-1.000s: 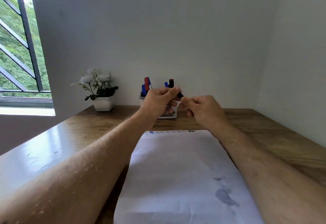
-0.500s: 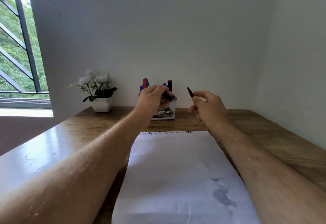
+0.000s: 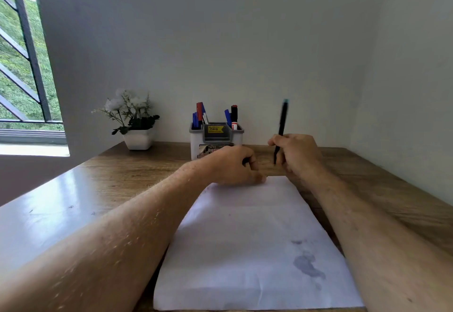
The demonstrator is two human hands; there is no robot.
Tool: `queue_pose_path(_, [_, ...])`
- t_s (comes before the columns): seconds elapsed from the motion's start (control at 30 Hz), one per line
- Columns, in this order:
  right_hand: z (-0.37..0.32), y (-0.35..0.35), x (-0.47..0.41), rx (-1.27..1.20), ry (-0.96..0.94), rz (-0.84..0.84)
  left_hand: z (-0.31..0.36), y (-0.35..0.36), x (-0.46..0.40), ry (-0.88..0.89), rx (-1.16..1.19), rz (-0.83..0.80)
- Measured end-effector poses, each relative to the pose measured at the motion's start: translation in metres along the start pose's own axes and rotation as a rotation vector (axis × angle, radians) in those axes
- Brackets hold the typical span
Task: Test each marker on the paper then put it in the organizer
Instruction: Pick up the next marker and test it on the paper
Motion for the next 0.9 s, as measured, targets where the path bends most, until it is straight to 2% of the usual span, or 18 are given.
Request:
queue_pose_path(0.1, [-0.003,-0.003,0.003,0.082,-0.034,0.032,0.001,0.001,-0.001,0.022,-0.059,0.036])
queue_pose_path(0.23, [0.003,-0.001,0.006,0.241,-0.027,-0.008,0.001,0.006,-0.004,0.025,-0.06,0.032])
queue_pose_path(0.43, [0.01,-0.002,0.008,0.247,0.062,-0.066,-0.003,0.017,-0.006,0.014,-0.037,-0.039])
queue_pose_path(0.9, [0.011,0.0,0.006,0.413,0.028,-0.113,-0.003,0.018,-0.007,0.031,-0.02,-0.045])
Point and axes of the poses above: each hand's wrist, its own x-axis away from the middle knuckle, its own y-axis out of the palm, z = x × y, the point moved 6 cm from there along -x, towards the middle knuckle, and after that the axes turned 7 degrees about -x, right-handed, at the moved point
